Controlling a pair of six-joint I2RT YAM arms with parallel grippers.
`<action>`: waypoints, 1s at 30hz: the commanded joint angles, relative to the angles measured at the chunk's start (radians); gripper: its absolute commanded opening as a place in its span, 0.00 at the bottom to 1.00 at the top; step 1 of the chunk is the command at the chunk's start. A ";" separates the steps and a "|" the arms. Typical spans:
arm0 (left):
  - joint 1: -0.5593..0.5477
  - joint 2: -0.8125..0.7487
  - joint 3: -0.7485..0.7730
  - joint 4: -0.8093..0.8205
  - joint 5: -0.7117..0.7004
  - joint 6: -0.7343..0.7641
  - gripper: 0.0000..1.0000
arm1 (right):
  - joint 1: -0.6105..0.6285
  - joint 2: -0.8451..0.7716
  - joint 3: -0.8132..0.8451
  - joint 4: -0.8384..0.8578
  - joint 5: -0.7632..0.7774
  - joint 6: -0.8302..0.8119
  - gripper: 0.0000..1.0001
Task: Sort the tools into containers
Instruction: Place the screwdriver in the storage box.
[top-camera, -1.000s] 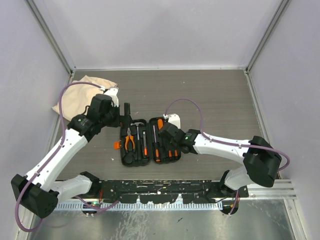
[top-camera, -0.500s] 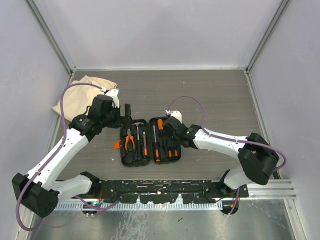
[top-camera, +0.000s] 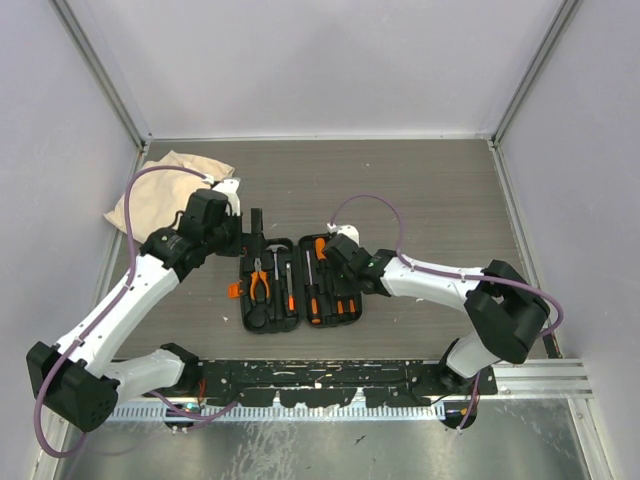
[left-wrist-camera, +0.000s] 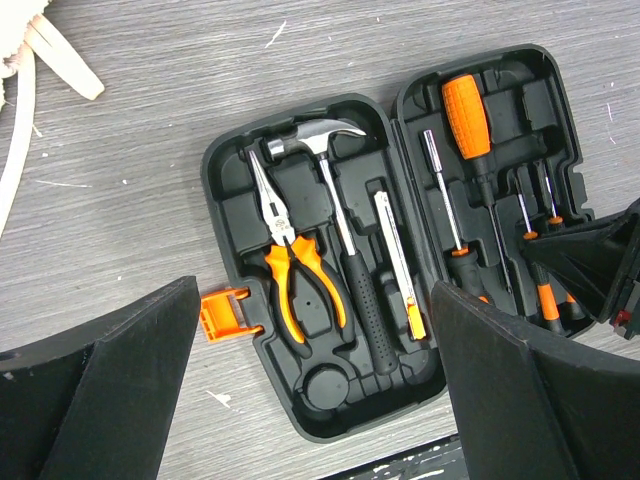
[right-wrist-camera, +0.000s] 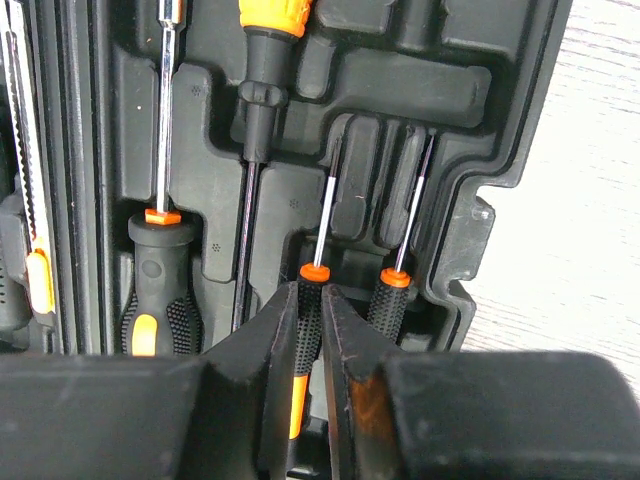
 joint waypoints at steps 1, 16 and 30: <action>0.001 -0.006 0.000 0.027 0.012 -0.008 0.99 | -0.001 -0.008 0.003 -0.013 -0.005 0.004 0.19; 0.001 0.009 0.005 0.036 0.028 -0.013 0.99 | 0.001 -0.044 -0.004 -0.064 -0.045 0.019 0.20; 0.001 0.012 -0.014 0.050 0.032 -0.024 0.99 | 0.001 -0.063 0.079 -0.092 -0.010 -0.008 0.25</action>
